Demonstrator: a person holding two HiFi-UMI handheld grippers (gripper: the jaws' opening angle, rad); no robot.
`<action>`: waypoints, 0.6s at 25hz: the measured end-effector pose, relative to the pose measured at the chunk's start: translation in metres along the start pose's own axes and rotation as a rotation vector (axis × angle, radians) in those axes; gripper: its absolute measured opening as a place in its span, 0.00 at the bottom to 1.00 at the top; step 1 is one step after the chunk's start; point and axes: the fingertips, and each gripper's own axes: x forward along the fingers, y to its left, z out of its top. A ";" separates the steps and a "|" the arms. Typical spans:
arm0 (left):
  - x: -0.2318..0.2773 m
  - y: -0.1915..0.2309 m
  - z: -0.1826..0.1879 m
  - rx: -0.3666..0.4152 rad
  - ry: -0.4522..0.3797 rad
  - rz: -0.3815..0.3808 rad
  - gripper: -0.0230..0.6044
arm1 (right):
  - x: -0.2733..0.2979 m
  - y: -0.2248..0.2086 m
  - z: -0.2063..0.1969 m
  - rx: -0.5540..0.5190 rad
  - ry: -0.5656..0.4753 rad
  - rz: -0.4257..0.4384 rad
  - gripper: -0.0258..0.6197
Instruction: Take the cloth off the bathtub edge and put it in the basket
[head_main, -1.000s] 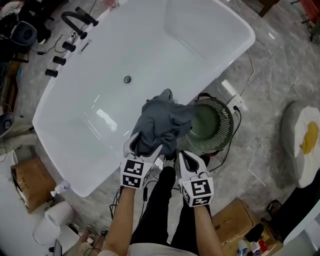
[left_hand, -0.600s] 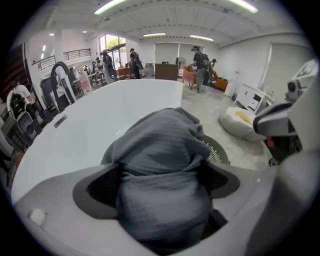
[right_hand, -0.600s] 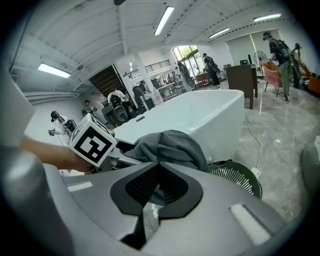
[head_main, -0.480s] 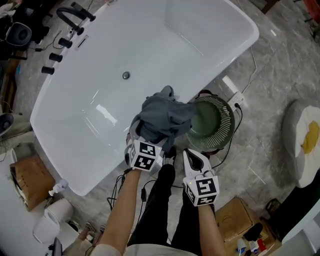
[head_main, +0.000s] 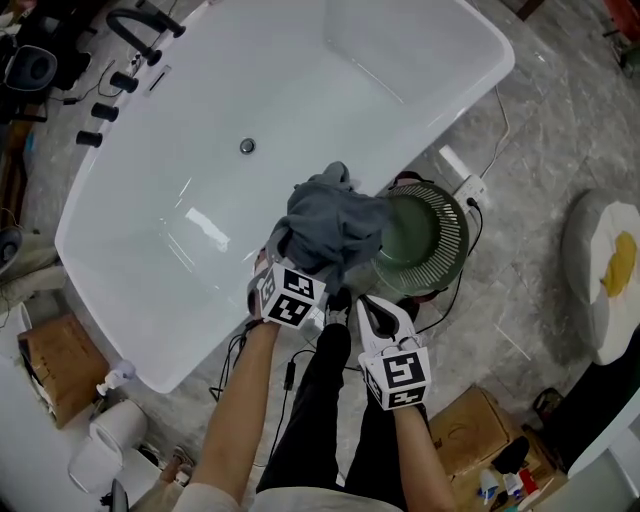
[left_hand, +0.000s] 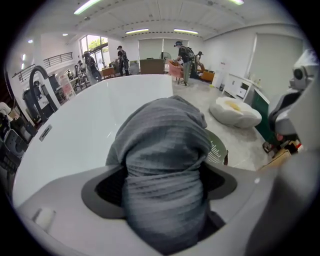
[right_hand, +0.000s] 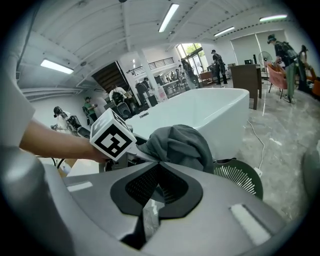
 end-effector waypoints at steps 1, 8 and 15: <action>-0.001 0.000 0.000 0.007 -0.001 0.000 0.81 | -0.001 0.000 -0.002 -0.001 0.002 0.000 0.04; -0.019 -0.007 0.005 0.040 -0.042 0.006 0.61 | -0.007 0.001 -0.008 0.021 -0.002 -0.016 0.04; -0.036 -0.011 0.009 -0.037 -0.092 -0.011 0.49 | -0.009 0.006 0.000 0.021 -0.026 -0.018 0.04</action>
